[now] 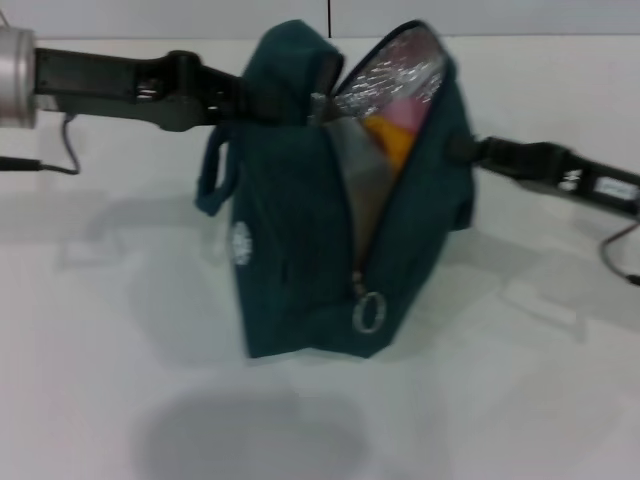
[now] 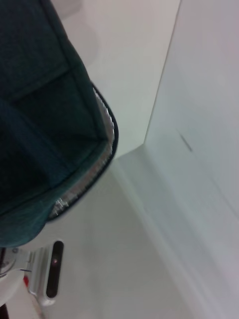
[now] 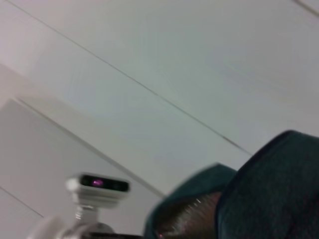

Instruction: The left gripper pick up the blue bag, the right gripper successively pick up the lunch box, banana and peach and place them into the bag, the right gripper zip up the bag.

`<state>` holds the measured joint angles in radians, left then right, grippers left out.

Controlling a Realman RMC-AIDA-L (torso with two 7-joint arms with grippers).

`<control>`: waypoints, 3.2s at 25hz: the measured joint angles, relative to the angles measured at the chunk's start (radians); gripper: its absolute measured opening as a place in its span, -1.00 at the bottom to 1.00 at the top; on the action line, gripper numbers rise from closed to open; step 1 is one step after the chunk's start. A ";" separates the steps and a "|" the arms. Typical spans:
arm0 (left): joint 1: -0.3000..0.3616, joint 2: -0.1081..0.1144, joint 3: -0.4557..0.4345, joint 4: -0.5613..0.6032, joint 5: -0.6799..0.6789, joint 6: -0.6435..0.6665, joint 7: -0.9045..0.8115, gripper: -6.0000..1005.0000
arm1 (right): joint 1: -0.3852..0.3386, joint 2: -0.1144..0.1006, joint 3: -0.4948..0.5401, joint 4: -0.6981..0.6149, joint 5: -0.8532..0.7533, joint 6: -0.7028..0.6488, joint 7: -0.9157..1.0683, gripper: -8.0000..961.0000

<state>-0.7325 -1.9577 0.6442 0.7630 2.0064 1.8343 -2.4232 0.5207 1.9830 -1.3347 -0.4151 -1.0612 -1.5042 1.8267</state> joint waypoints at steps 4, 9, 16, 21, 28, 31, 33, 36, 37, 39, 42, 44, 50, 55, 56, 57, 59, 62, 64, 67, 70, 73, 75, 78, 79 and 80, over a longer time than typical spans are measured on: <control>-0.041 -0.020 0.000 -0.044 -0.001 -0.002 0.003 -0.92 | -0.054 -0.030 0.059 -0.050 -0.002 -0.103 -0.006 -0.69; -0.063 -0.048 0.020 -0.095 0.001 -0.040 0.013 -0.92 | -0.086 -0.049 0.098 -0.080 -0.007 -0.203 -0.019 -0.76; -0.049 -0.058 0.067 -0.133 0.013 -0.116 0.019 -0.92 | -0.098 -0.047 0.100 -0.077 -0.060 -0.177 -0.046 -0.85; -0.042 -0.058 0.076 -0.133 0.018 -0.135 0.024 -0.92 | -0.094 -0.045 0.104 -0.080 -0.071 -0.163 -0.066 -0.86; -0.063 -0.057 0.077 -0.131 0.020 -0.142 0.044 -0.92 | -0.081 -0.045 0.128 -0.113 -0.071 -0.189 -0.067 -0.86; -0.044 -0.063 0.078 -0.132 0.024 -0.143 0.049 -0.92 | -0.080 -0.038 0.124 -0.114 -0.085 -0.185 -0.069 -0.86; -0.023 -0.064 0.078 -0.132 0.024 -0.143 0.050 -0.92 | -0.077 -0.032 0.124 -0.108 -0.114 -0.175 -0.070 -0.86; 0.006 -0.066 0.078 -0.133 0.024 -0.143 0.050 -0.92 | -0.078 -0.022 0.125 -0.102 -0.146 -0.158 -0.070 -0.87; 0.011 -0.066 0.078 -0.133 0.024 -0.143 0.050 -0.92 | -0.079 -0.020 0.123 -0.095 -0.150 -0.154 -0.070 -0.87; 0.025 -0.068 0.078 -0.133 0.024 -0.143 0.050 -0.92 | -0.078 -0.019 0.124 -0.072 -0.150 -0.152 -0.070 -0.87; 0.035 -0.071 0.078 -0.133 0.025 -0.142 0.050 -0.92 | -0.076 -0.021 0.127 -0.042 -0.151 -0.152 -0.069 -0.87; 0.035 -0.072 0.078 -0.133 0.025 -0.140 0.050 -0.92 | -0.079 -0.024 0.127 -0.036 -0.151 -0.162 -0.068 -0.87; 0.028 -0.083 0.100 -0.133 0.022 -0.134 0.050 -0.92 | -0.105 -0.026 0.128 -0.034 -0.149 -0.221 -0.070 -0.66; 0.026 -0.093 0.112 -0.133 0.017 -0.133 0.050 -0.92 | -0.139 -0.029 0.140 -0.030 -0.147 -0.252 -0.090 -0.18; 0.026 -0.093 0.112 -0.133 0.017 -0.133 0.050 -0.92 | -0.147 -0.030 0.142 -0.027 -0.147 -0.260 -0.097 -0.13; 0.027 -0.094 0.112 -0.133 0.017 -0.133 0.050 -0.92 | -0.155 -0.032 0.142 -0.026 -0.147 -0.267 -0.102 -0.09; 0.029 -0.095 0.112 -0.133 0.016 -0.133 0.051 -0.92 | -0.171 -0.034 0.143 -0.025 -0.147 -0.283 -0.113 0.00; 0.032 -0.097 0.113 -0.133 0.016 -0.133 0.054 -0.92 | -0.202 -0.037 0.153 -0.024 -0.148 -0.312 -0.155 0.13; 0.032 -0.100 0.115 -0.134 0.016 -0.133 0.055 -0.92 | -0.226 -0.033 0.177 -0.024 -0.148 -0.339 -0.204 0.22; 0.031 -0.103 0.122 -0.134 0.018 -0.133 0.056 -0.92 | -0.256 -0.026 0.204 -0.022 -0.148 -0.353 -0.267 0.47; 0.032 -0.104 0.137 -0.134 0.017 -0.133 0.056 -0.92 | -0.275 -0.024 0.224 -0.004 -0.144 -0.354 -0.316 0.63; 0.034 -0.106 0.141 -0.134 0.016 -0.133 0.057 -0.92 | -0.288 -0.023 0.272 0.027 -0.144 -0.376 -0.377 0.63; 0.035 -0.107 0.141 -0.134 0.015 -0.133 0.058 -0.92 | -0.297 -0.021 0.296 0.043 -0.146 -0.405 -0.430 0.63; 0.036 -0.108 0.141 -0.134 0.015 -0.133 0.059 -0.92 | -0.300 -0.021 0.296 0.048 -0.156 -0.444 -0.476 0.62; 0.036 -0.108 0.142 -0.134 0.016 -0.133 0.059 -0.92 | -0.292 -0.023 0.288 0.048 -0.234 -0.515 -0.552 0.62; 0.036 -0.108 0.142 -0.134 0.016 -0.133 0.059 -0.92 | -0.290 -0.023 0.288 0.048 -0.252 -0.529 -0.574 0.62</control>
<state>-0.6960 -2.0659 0.7867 0.6288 2.0227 1.7011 -2.3644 0.2302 1.9600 -1.0470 -0.3674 -1.3133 -2.0328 1.2526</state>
